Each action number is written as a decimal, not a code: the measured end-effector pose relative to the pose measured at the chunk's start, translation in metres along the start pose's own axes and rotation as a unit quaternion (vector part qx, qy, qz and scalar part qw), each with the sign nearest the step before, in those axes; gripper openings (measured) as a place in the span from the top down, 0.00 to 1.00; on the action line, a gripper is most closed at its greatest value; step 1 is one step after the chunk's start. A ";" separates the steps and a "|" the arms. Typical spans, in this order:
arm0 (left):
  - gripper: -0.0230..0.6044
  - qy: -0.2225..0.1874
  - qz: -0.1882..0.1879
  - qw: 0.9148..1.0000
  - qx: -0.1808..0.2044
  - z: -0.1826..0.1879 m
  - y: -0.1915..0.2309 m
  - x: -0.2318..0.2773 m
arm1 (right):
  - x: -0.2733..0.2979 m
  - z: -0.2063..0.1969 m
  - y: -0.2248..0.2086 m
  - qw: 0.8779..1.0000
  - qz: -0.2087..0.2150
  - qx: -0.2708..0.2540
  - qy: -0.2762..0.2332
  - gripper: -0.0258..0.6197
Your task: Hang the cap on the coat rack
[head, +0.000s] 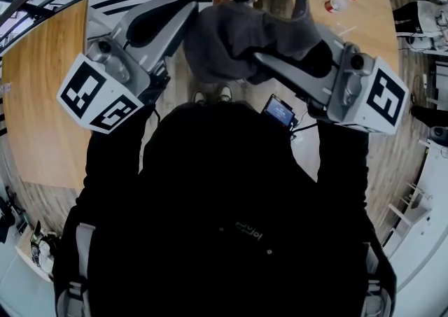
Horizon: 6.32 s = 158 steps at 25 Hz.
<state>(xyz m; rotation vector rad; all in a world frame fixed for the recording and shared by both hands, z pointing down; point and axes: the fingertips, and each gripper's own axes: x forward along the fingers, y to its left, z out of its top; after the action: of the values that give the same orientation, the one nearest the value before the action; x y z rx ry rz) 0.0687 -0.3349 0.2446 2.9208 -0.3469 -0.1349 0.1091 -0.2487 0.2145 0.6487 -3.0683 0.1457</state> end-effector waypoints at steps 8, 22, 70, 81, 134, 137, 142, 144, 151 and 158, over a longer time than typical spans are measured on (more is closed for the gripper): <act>0.96 -0.001 0.012 1.000 0.012 0.002 0.000 -0.007 | 0.000 0.003 0.002 1.000 0.011 -0.010 -0.010 0.91; 0.96 -0.017 0.024 0.999 0.024 0.001 -0.010 -0.017 | 0.000 0.004 0.009 0.999 0.030 -0.031 -0.004 0.91; 0.96 -0.005 0.095 0.995 0.025 0.035 -0.011 0.059 | -0.077 0.042 -0.092 0.995 0.082 0.025 -0.049 0.91; 0.96 -0.005 0.096 0.995 0.021 0.022 -0.006 0.065 | -0.068 0.023 -0.108 0.995 0.085 0.039 -0.044 0.91; 0.96 -0.002 0.127 0.992 0.014 0.012 0.010 0.062 | -0.069 -0.037 -0.192 0.989 -0.006 0.142 -0.038 0.89; 0.96 -0.001 0.123 0.992 0.014 0.012 0.006 0.061 | -0.070 -0.037 -0.186 0.989 -0.007 0.142 -0.037 0.86; 0.96 -0.001 0.108 0.994 0.009 0.015 -0.001 0.058 | -0.072 -0.025 -0.172 0.989 -0.018 0.141 -0.047 0.56; 0.96 -0.002 0.099 0.995 0.005 0.016 -0.003 0.059 | -0.076 -0.021 -0.172 0.988 -0.037 0.142 -0.051 0.50; 0.96 0.002 0.059 0.998 -0.007 0.017 -0.001 0.063 | -0.099 -0.020 -0.178 0.981 -0.114 0.147 -0.056 0.48; 0.96 0.007 0.005 1.000 -0.018 0.005 -0.011 0.071 | -0.143 -0.026 -0.147 0.968 -0.198 0.135 -0.070 0.63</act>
<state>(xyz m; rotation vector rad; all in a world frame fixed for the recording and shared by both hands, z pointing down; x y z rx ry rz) 0.1396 -0.3427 0.2332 2.8832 -0.3533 -0.1182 0.2993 -0.3223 0.2505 1.3205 -2.9902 0.5397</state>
